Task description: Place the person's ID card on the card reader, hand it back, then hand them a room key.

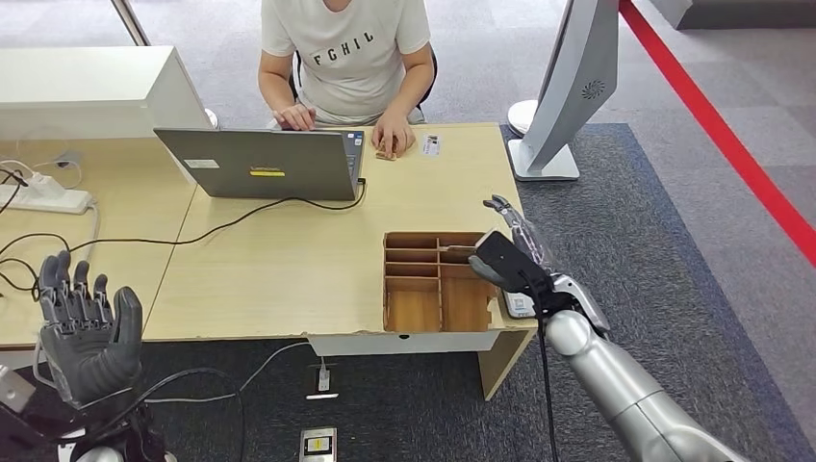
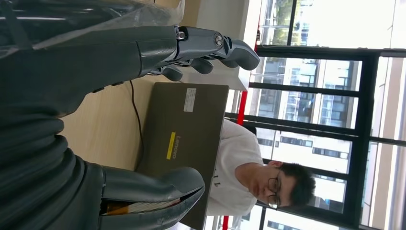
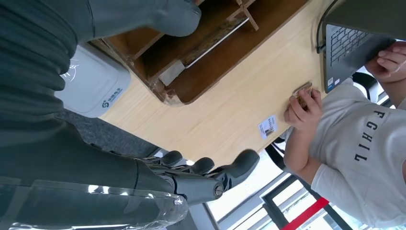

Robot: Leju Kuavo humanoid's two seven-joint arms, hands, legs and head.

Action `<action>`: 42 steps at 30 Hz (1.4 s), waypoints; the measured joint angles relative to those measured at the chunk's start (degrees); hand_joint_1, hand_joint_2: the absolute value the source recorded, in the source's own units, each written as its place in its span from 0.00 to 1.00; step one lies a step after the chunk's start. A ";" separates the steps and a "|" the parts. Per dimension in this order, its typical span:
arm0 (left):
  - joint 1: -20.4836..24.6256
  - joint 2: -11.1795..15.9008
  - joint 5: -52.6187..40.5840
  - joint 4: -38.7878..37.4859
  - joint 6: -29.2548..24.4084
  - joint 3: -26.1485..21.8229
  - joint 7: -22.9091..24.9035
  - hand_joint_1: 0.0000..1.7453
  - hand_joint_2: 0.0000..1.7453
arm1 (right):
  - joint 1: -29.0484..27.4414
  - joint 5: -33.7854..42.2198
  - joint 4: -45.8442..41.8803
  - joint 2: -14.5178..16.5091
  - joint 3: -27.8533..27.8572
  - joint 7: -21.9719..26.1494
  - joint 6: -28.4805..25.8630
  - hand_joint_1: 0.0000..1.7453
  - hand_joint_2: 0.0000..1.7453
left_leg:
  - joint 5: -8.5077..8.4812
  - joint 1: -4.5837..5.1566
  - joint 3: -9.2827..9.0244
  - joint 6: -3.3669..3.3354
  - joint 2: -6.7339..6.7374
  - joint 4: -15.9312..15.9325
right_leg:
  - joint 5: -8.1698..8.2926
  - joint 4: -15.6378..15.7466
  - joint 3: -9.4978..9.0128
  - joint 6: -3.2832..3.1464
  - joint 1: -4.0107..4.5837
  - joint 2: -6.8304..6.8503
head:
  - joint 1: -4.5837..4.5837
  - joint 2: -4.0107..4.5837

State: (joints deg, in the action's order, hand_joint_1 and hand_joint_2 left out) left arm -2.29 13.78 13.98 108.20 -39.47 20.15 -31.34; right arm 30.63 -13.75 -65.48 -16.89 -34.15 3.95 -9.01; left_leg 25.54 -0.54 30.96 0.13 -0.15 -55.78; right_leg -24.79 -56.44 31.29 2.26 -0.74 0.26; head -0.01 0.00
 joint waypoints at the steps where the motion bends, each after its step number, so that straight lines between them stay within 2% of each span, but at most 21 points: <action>1: -0.12 -0.03 -0.14 0.08 0.00 -0.02 0.05 0.00 1.00 | 0.01 -0.04 0.16 0.06 -0.13 0.01 -0.03 0.23 1.00 | 0.00 0.00 0.00 0.00 0.00 0.00 | 0.00 0.00 0.00 0.00 0.00 0.00 | 0.01 0.00; 10: -0.50 -0.27 -0.36 0.38 0.00 -0.09 0.48 0.00 1.00 | 0.14 -0.27 2.35 0.40 -1.20 0.09 -0.23 0.23 1.00 | 0.00 0.00 0.00 0.00 0.00 0.00 | 0.00 0.00 0.00 0.00 0.00 0.00 | -0.01 0.00; 19: -0.50 -0.29 0.51 0.38 0.00 -0.09 -0.34 0.00 1.00 | 0.75 -0.33 4.00 1.09 -1.96 0.51 -0.21 0.15 1.00 | 0.00 0.00 0.00 0.00 0.00 0.00 | 0.00 0.00 0.00 0.00 0.00 0.00 | 0.01 0.00; 30: -0.50 -0.29 0.57 0.38 0.00 -0.09 -0.37 0.00 1.00 | 1.24 -0.34 4.89 1.57 -2.19 0.74 -0.40 0.19 1.00 | 0.00 0.00 0.00 0.00 0.00 0.00 | 0.00 0.00 0.00 0.00 0.00 0.00 | -0.01 0.00; 31: -0.49 -0.29 0.56 0.38 0.00 -0.09 -0.33 0.00 1.00 | 1.46 -0.29 5.13 1.66 -2.26 0.92 -0.50 0.31 1.00 | 0.00 0.00 0.00 0.00 0.00 0.00 | 0.00 0.00 0.00 0.00 0.00 0.00 | -0.01 0.00; 34: -0.46 -0.29 0.62 0.37 0.00 -0.09 -0.20 0.00 1.00 | 2.77 0.03 6.86 2.28 -2.65 1.76 -0.86 0.84 1.00 | 0.00 0.00 -0.01 0.00 0.00 0.00 | 0.00 0.00 0.01 0.00 0.00 0.00 | 0.00 0.00; 35: -0.45 -0.29 0.65 0.36 0.00 -0.09 -0.20 0.00 1.00 | 3.03 0.09 7.35 2.48 -2.75 1.88 -0.93 0.91 1.00 | 0.00 0.00 -0.01 0.00 0.00 0.00 | 0.00 0.00 0.01 0.00 0.00 0.00 | 0.00 0.00; 38: -0.42 -0.29 0.69 0.36 0.00 -0.09 -0.15 0.00 1.00 | 3.14 0.11 8.06 2.76 -2.90 1.91 -1.06 0.98 1.00 | 0.00 0.00 0.00 0.00 0.00 0.00 | 0.00 0.00 0.01 0.00 0.00 0.00 | 0.00 0.00; 42: -0.38 -0.29 0.77 0.36 0.00 -0.09 -0.04 0.00 1.00 | 3.13 0.15 8.82 2.90 -2.98 1.91 -1.31 1.00 1.00 | 0.00 0.00 0.00 0.00 0.00 0.00 | 0.00 0.00 0.01 0.00 0.00 0.00 | 0.00 0.00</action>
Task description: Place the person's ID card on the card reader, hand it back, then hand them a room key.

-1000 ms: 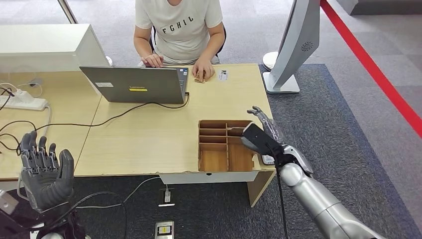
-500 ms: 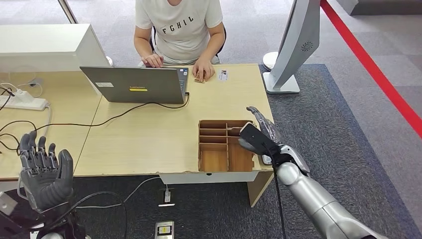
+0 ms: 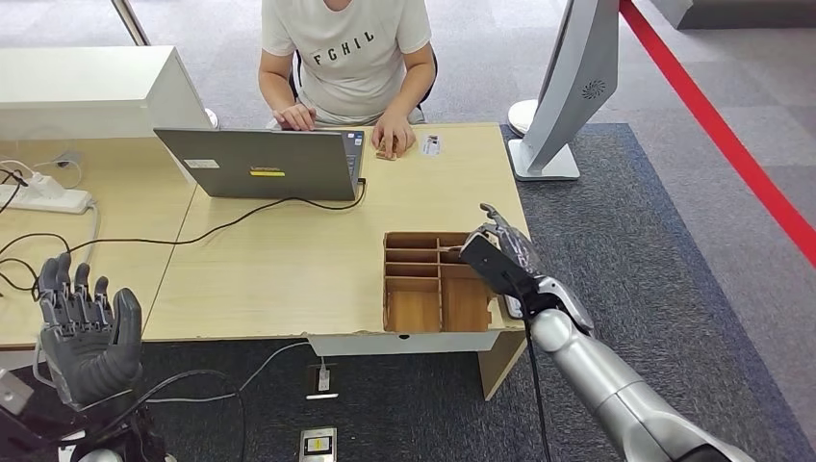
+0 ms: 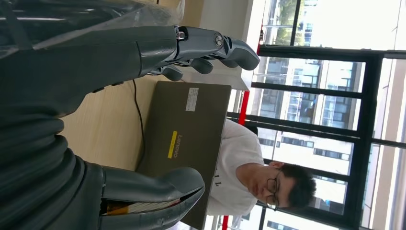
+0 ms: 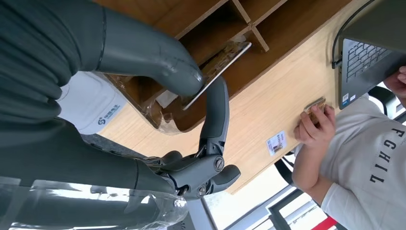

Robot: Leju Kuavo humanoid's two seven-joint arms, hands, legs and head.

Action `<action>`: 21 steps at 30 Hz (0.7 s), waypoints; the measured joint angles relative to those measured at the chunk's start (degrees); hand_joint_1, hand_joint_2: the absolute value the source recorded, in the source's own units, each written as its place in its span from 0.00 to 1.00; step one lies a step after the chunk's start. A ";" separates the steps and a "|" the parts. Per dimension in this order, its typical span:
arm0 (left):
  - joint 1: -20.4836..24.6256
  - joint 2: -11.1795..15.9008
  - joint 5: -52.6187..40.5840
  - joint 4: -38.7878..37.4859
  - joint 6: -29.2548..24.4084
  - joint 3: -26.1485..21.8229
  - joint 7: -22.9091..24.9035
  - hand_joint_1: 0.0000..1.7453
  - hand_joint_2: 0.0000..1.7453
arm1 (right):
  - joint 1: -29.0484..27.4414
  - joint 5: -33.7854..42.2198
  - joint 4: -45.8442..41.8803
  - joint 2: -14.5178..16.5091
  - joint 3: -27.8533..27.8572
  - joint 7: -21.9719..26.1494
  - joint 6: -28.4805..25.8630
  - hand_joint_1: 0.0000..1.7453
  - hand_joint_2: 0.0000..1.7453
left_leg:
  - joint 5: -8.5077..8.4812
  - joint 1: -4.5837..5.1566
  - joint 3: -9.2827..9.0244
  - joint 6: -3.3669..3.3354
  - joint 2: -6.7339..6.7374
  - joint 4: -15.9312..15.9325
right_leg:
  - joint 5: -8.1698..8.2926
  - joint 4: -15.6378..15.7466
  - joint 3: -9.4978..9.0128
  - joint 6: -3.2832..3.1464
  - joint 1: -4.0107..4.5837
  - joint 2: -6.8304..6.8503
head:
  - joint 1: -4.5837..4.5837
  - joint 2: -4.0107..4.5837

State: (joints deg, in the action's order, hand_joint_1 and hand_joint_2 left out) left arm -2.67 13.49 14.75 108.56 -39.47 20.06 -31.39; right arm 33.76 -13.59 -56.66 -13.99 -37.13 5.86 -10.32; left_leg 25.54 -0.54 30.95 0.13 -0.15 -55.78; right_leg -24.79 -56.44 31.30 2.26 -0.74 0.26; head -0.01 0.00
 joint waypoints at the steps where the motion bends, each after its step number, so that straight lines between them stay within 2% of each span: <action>1: 0.01 0.00 0.00 0.00 0.00 0.00 0.00 0.00 1.00 | 0.00 0.02 0.11 0.01 0.00 0.00 -0.05 1.00 1.00 | 0.00 0.00 0.00 0.00 0.00 0.00 | 0.00 0.00 0.00 0.00 0.00 0.00 | 0.01 0.00; 10: 0.51 0.00 0.15 -0.02 0.00 0.07 -0.19 0.00 1.00 | 0.01 -0.16 0.62 0.03 0.00 -0.01 -0.14 0.97 1.00 | 0.00 0.00 -0.02 0.00 0.00 0.00 | 0.00 0.00 -0.01 0.00 0.00 0.00 | 0.00 0.00; 21: 0.54 0.00 0.17 -0.02 0.00 0.04 -0.80 0.00 1.00 | 0.32 -0.57 1.07 0.10 0.00 -0.02 -0.49 1.00 1.00 | 0.00 0.00 -0.02 0.00 0.00 0.00 | 0.00 0.00 -0.02 0.00 0.00 0.00 | -0.01 0.00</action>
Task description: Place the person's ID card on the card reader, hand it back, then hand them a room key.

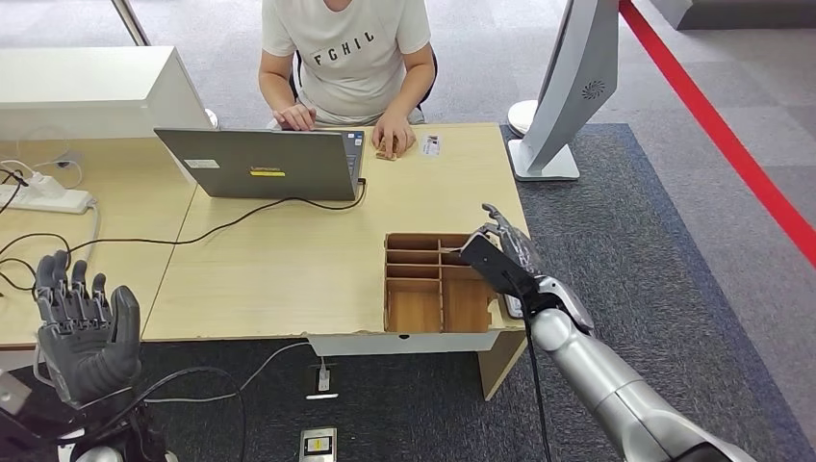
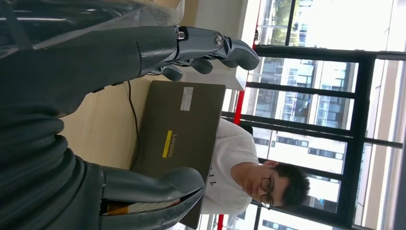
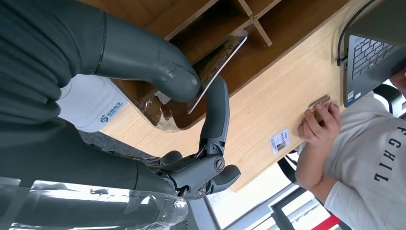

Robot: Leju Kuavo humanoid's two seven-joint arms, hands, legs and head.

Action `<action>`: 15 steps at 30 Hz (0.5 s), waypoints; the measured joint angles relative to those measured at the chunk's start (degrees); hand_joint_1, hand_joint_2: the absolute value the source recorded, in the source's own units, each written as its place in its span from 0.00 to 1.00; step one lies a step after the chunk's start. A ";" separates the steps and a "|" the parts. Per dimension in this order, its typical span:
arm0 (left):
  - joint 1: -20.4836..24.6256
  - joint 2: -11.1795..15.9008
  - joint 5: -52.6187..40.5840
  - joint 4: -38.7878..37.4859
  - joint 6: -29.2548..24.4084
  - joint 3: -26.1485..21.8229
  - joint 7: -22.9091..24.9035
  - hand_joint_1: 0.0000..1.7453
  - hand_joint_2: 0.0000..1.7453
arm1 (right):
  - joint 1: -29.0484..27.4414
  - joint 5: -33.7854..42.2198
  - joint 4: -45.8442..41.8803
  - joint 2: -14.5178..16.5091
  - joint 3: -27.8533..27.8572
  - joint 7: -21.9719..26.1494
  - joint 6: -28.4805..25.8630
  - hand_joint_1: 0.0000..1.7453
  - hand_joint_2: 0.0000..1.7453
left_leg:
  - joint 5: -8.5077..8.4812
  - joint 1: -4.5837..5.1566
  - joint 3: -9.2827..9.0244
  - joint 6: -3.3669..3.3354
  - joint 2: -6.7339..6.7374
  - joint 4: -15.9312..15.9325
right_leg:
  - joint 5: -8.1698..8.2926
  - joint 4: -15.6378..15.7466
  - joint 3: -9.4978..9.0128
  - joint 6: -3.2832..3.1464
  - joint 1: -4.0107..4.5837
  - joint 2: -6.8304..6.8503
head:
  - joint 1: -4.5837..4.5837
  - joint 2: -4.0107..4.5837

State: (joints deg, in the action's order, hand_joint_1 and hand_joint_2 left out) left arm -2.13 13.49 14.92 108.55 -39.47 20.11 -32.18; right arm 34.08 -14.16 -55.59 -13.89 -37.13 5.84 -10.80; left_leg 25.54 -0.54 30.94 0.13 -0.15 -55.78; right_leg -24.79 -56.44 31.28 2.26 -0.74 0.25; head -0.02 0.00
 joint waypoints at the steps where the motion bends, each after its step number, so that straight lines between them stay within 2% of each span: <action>1: 0.00 0.00 0.01 -0.01 0.00 0.00 -0.09 0.00 1.00 | 0.04 -0.07 0.03 0.03 0.00 0.01 -0.27 1.00 1.00 | 0.00 0.00 0.00 0.00 0.00 0.00 | 0.00 0.00 0.00 0.00 0.00 0.00 | 0.00 0.00; 15: 0.07 -0.31 1.35 -0.17 0.00 0.07 -1.86 0.00 1.00 | 1.92 -1.87 -1.73 0.59 0.48 1.72 -8.43 1.00 1.00 | 0.00 0.00 0.01 0.00 0.00 0.00 | 0.00 0.00 0.02 0.00 0.00 0.00 | 0.01 0.00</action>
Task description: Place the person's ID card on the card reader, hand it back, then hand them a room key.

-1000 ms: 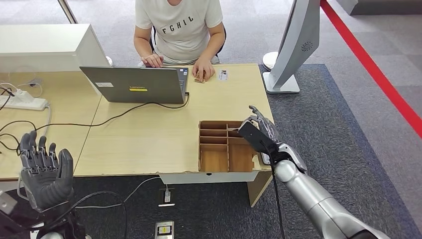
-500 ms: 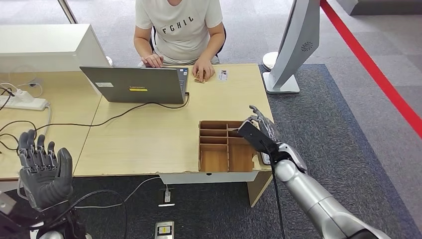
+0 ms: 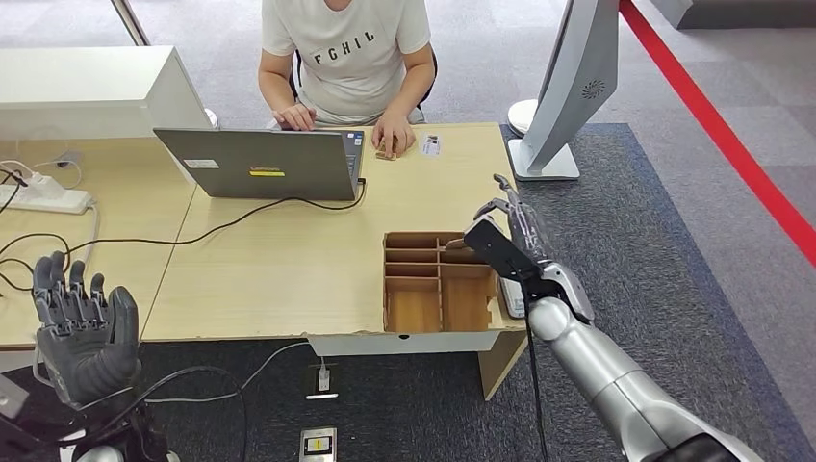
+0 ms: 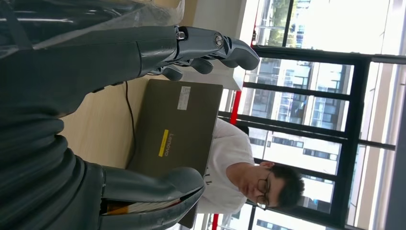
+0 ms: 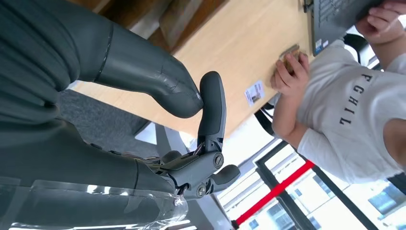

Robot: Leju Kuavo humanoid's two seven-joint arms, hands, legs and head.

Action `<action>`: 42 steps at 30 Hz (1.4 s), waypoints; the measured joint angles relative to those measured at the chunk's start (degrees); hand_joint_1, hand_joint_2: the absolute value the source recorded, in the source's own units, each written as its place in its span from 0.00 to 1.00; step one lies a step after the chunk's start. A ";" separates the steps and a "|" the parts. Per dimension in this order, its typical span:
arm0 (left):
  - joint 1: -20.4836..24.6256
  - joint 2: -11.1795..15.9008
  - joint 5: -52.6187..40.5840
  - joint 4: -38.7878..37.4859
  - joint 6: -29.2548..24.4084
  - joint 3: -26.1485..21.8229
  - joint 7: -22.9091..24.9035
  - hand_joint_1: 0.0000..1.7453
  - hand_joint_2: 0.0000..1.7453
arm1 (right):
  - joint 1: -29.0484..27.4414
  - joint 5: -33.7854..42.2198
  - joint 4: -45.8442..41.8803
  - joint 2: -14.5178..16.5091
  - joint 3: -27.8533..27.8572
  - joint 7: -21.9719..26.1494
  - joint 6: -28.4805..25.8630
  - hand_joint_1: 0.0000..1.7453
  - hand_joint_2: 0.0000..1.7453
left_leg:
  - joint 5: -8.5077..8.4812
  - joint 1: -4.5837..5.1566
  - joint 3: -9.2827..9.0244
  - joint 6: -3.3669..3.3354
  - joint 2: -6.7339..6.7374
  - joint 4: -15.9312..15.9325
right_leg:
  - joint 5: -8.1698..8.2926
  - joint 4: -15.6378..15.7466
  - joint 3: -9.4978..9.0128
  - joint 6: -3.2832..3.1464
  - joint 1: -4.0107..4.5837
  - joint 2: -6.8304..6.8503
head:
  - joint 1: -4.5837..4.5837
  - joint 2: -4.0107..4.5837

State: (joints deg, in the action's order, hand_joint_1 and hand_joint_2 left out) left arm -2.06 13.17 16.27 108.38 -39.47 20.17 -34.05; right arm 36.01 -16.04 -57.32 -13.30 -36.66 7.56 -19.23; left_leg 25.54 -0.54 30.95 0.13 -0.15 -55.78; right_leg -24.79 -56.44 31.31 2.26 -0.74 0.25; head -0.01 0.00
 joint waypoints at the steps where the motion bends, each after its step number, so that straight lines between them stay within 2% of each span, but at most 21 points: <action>1: 0.00 -0.06 0.01 -0.01 0.00 0.00 -0.05 0.00 1.00 | 0.02 -0.08 -0.51 0.02 0.02 0.00 -0.52 1.00 1.00 | 0.00 0.00 0.00 0.00 0.00 0.00 | 0.00 0.00 0.00 0.00 0.00 0.00 | -0.01 0.00; 13: 0.06 -0.46 0.01 -0.01 0.00 0.09 0.10 0.00 1.00 | -0.02 -0.24 -6.83 0.19 0.03 -0.48 -2.92 1.00 1.00 | 0.00 0.00 0.00 0.00 0.00 0.00 | 0.00 0.00 0.00 0.00 0.00 0.00 | -0.01 0.00; 14: 0.06 -0.47 0.01 -0.01 0.00 0.09 0.10 0.00 1.00 | -0.03 -0.16 -7.12 0.18 0.02 -0.56 -2.89 0.85 1.00 | 0.00 0.00 0.00 0.00 0.00 0.00 | 0.00 0.00 0.00 0.00 0.00 0.00 | -0.01 0.00; 17: 0.05 -0.49 0.01 -0.01 0.00 0.08 0.12 0.00 1.00 | -0.14 0.06 -7.72 0.16 0.01 -0.73 -2.78 0.10 1.00 | 0.00 0.00 0.00 0.00 0.00 0.00 | 0.00 0.00 0.00 0.00 0.00 0.00 | -0.01 0.00; 18: 0.05 -0.50 0.01 -0.01 0.00 0.08 0.14 0.00 1.00 | -0.20 0.15 -7.83 0.16 0.01 -0.83 -2.70 0.00 1.00 | 0.00 0.00 0.00 0.00 0.00 0.00 | 0.00 0.00 0.00 0.00 0.00 0.00 | -0.01 0.00; 29: -0.14 -0.48 0.00 -0.01 0.00 0.00 0.48 0.00 1.00 | -1.78 3.20 -9.28 -1.01 0.09 -2.93 -1.01 0.00 1.00 | 0.00 0.00 0.00 0.00 0.00 0.00 | 0.00 0.01 0.00 0.00 0.00 0.00 | -0.01 0.00; 42: -0.14 -0.44 0.76 -0.01 0.00 -0.02 -0.10 0.00 1.00 | -5.10 3.05 -11.05 -3.52 1.37 -4.05 -0.83 0.00 1.00 | 0.00 0.00 0.00 0.00 0.00 0.00 | 0.00 0.02 0.00 0.00 0.00 0.00 | -0.01 0.00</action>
State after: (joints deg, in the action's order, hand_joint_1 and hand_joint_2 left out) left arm -2.20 12.74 17.04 108.37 -39.47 20.15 -34.15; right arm 30.91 -12.98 -68.37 -16.82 -35.29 3.51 -20.06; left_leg 25.54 -0.54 30.95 0.13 -0.15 -55.78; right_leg -24.79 -56.42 31.31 2.26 -0.74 0.25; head -0.01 0.00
